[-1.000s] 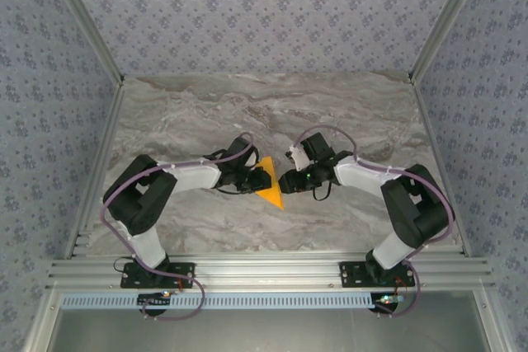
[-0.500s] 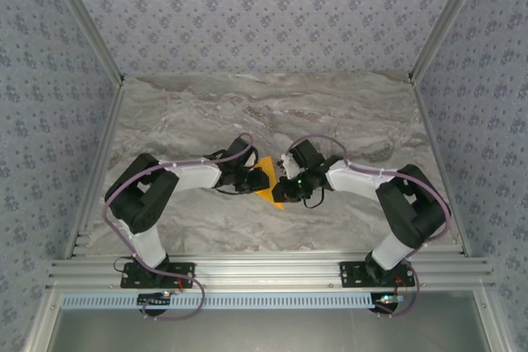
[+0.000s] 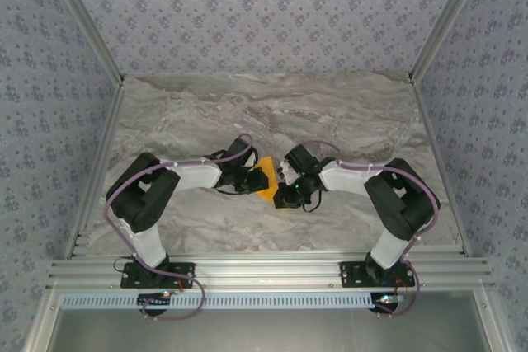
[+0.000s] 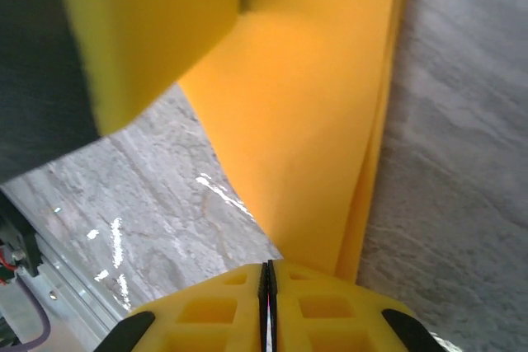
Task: Fold a paper plane with a square sheet of paper (fold left side to right side)
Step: Third fold the triangle at the center of the table.
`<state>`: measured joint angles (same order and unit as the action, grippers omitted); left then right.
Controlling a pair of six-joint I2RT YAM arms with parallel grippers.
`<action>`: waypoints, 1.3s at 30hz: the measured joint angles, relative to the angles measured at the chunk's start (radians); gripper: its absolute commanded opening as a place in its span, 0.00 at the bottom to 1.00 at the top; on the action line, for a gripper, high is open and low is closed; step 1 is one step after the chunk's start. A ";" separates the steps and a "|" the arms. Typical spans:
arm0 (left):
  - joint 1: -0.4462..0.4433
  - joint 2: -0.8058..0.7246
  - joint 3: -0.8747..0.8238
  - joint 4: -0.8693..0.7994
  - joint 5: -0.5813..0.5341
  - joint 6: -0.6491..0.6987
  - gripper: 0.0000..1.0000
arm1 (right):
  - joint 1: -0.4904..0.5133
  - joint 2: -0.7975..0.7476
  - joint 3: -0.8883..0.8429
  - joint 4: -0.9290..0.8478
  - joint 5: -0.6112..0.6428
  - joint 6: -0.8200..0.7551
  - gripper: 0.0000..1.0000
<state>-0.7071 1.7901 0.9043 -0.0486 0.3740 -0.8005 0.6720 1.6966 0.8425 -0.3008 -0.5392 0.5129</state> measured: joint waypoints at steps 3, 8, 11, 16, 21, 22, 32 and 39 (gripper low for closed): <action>0.000 0.000 0.000 0.000 0.000 0.000 0.15 | -0.004 0.009 0.000 -0.014 0.009 0.000 0.12; 0.005 0.005 0.000 0.001 0.003 0.000 0.14 | -0.009 0.009 0.000 -0.018 0.011 -0.005 0.11; 0.007 0.006 0.000 0.004 0.008 0.000 0.15 | -0.013 0.003 -0.007 -0.015 0.011 -0.008 0.11; 0.007 0.006 0.000 0.005 0.008 0.000 0.14 | -0.015 -0.043 -0.015 -0.025 0.017 -0.008 0.10; 0.007 0.006 0.000 0.005 0.008 0.000 0.14 | -0.002 -0.068 0.002 0.015 0.015 0.014 0.09; 0.007 0.006 0.000 0.005 0.008 0.000 0.14 | 0.003 -0.064 0.007 0.031 0.014 0.026 0.09; 0.007 0.009 0.000 0.008 0.015 0.000 0.14 | 0.021 0.031 0.021 0.143 0.013 0.129 0.08; 0.009 0.013 0.000 0.018 0.023 0.000 0.14 | 0.021 0.039 0.021 0.168 0.032 0.158 0.08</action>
<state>-0.6983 1.8027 0.9043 -0.0303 0.3969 -0.8001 0.6926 1.7355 0.8631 -0.1329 -0.5072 0.6708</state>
